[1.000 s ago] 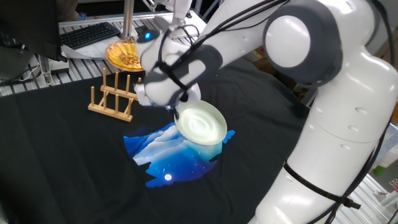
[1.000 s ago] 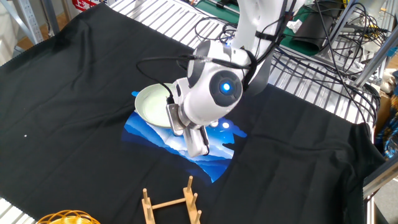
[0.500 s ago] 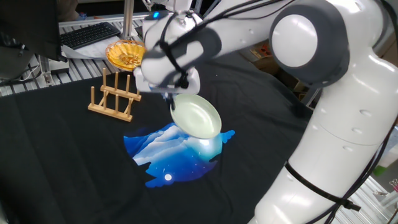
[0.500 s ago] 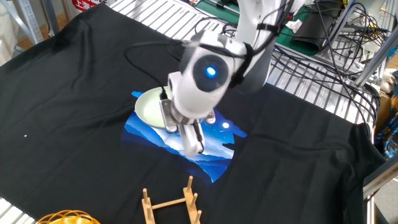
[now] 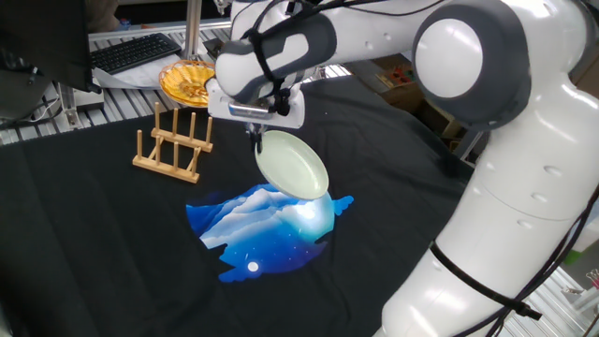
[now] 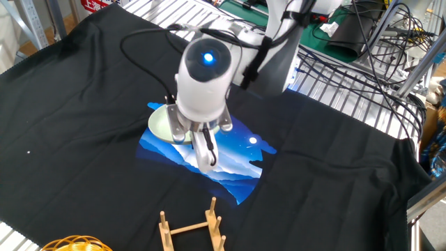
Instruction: Put the dish on the dish rack
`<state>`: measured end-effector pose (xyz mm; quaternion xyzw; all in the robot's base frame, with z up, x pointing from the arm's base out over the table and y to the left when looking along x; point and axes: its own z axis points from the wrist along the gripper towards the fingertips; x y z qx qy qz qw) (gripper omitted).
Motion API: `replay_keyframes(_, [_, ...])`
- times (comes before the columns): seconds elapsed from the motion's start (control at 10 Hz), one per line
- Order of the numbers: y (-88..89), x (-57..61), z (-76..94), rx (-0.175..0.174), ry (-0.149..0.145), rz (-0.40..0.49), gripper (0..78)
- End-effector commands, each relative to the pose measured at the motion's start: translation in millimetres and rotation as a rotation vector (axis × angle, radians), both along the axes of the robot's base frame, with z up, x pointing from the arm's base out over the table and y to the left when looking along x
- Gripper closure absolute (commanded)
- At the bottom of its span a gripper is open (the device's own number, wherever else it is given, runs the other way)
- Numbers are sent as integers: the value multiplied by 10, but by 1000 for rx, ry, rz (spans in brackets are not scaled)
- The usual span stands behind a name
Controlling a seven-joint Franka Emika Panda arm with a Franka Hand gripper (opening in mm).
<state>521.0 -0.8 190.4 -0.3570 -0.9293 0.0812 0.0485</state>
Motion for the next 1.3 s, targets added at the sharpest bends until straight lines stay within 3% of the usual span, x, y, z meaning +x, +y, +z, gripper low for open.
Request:
replay_keyframes(0.1, [-43, 35, 88, 38, -13, -14, 764])
replay_keyframes(0.2, [-55, 49, 115, 61, -14, -16, 764])
replay_keyframes(0.4, [-55, 49, 115, 73, -12, -20, 764])
replay_keyframes(0.5, [-55, 49, 115, 123, -14, -45, 764])
replay_keyframes(0.6, [-55, 49, 115, 125, -13, -37, 764])
replay_keyframes(0.7, [-55, 49, 115, 108, -15, -28, 764])
replay_keyframes(1.1, [-55, 49, 115, -27, -54, 27, 764])
replay_keyframes(1.2, [-55, 49, 115, -27, -54, 27, 764])
replay_keyframes(1.3, [-55, 49, 115, -56, -69, 26, 764])
